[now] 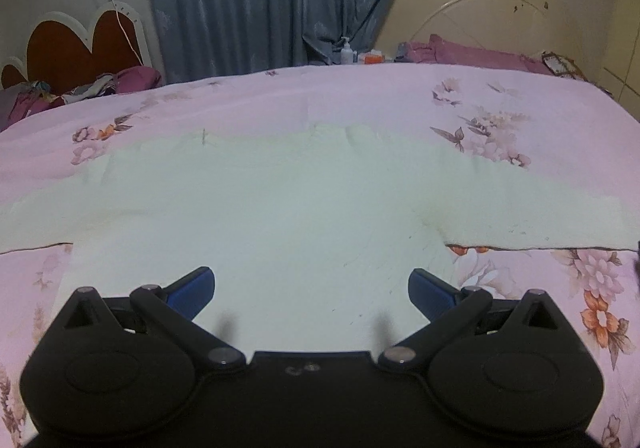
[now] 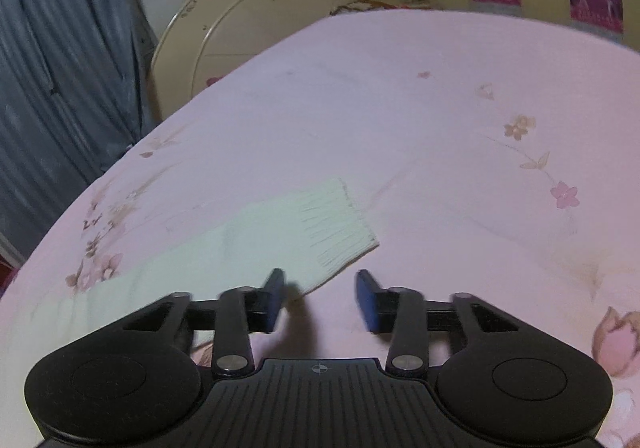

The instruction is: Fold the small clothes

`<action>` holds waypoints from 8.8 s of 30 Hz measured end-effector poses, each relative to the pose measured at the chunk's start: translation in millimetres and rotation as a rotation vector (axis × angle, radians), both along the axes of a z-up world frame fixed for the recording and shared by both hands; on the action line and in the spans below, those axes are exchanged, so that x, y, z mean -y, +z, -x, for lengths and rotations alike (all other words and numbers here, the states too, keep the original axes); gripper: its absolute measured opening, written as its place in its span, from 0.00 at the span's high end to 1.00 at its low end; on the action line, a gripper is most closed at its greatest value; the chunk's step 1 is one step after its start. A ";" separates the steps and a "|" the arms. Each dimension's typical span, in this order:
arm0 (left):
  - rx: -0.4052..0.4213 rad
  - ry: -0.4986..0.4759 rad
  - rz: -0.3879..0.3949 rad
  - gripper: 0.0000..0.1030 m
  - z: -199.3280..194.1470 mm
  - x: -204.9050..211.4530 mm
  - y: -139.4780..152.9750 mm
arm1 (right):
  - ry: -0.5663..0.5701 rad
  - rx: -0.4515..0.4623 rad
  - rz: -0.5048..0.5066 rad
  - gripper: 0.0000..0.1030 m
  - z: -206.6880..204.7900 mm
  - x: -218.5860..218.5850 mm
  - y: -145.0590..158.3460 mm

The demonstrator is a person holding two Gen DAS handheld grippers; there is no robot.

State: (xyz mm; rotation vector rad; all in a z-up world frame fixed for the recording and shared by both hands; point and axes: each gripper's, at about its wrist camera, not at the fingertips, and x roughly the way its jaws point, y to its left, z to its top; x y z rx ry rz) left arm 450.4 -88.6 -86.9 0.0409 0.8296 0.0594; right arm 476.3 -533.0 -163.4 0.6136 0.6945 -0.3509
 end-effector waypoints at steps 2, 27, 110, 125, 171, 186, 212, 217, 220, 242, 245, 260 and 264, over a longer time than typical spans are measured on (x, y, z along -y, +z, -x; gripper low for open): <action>-0.012 0.001 0.001 0.00 -4.7 3.0 -3.3 | 0.002 0.012 -0.013 0.68 -0.3 5.4 -1.9; -0.032 0.113 0.060 0.00 2.4 -151.1 -5.6 | 0.292 0.153 0.095 0.98 -34.7 -138.6 70.9; 0.087 0.049 0.327 0.66 -85.9 -275.7 -52.6 | 0.570 0.056 0.231 0.93 -19.4 -310.5 42.8; 0.107 -0.119 0.166 0.60 -123.4 -222.8 -76.1 | 0.660 0.035 0.174 0.93 -135.7 -349.7 11.1; 0.163 0.024 0.138 0.32 -47.9 -258.2 -45.9 | 0.657 -0.021 0.308 0.93 -40.7 -370.8 48.3; 0.174 0.498 0.132 0.39 32.5 -466.9 -45.2 | 0.740 0.047 0.302 0.50 -47.4 -465.8 48.6; 0.309 0.749 0.538 0.60 44.2 -568.2 -71.3 | 0.731 0.037 0.340 0.50 -49.2 -483.3 56.8; 0.331 0.831 0.629 0.89 46.0 -592.4 -80.4 | 0.701 0.024 0.329 0.50 -53.5 -471.2 56.0; 0.331 0.846 0.628 0.97 43.7 -591.1 -76.9 | 0.671 0.002 0.312 0.50 -57.4 -457.9 53.1; 0.144 -0.040 0.346 0.97 -109.1 -189.2 -23.5 | 0.570 0.057 0.118 0.50 -62.4 -357.6 48.4; 0.092 -0.112 0.329 0.97 -116.2 -146.4 -37.5 | 0.552 0.059 0.086 0.50 -59.5 -340.3 47.5; 0.128 0.009 0.184 0.44 -48.0 -192.5 -41.6 | 0.712 0.076 -0.135 0.50 -68.0 -364.0 43.7; 0.071 0.150 0.176 0.44 -22.4 -247.2 -54.0 | 0.759 0.036 -0.128 0.50 -84.0 -398.5 28.3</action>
